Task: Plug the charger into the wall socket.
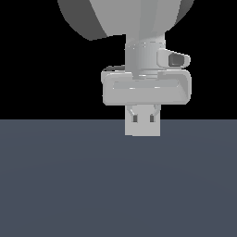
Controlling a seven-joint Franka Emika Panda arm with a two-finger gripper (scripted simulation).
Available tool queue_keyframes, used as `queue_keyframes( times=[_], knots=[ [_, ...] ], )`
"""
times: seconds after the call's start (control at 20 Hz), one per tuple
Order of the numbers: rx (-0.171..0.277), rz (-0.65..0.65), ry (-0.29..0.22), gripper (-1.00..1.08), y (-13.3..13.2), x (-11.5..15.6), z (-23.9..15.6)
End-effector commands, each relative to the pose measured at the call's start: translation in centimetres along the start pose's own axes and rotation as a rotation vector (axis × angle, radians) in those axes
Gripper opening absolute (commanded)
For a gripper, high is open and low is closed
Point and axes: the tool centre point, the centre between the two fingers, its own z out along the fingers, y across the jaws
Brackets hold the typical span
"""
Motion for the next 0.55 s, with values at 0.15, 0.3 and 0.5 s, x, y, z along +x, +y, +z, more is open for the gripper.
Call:
queue_keyframes(
  times=[0.15, 0.3, 0.5],
  knots=[
    [0.000, 0.000, 0.000, -1.00, 0.00, 1.44, 0.40],
    [0.000, 0.000, 0.000, -1.00, 0.00, 1.73, 0.49],
    [0.000, 0.000, 0.000, -1.00, -0.01, 1.70, 0.48]
  ],
)
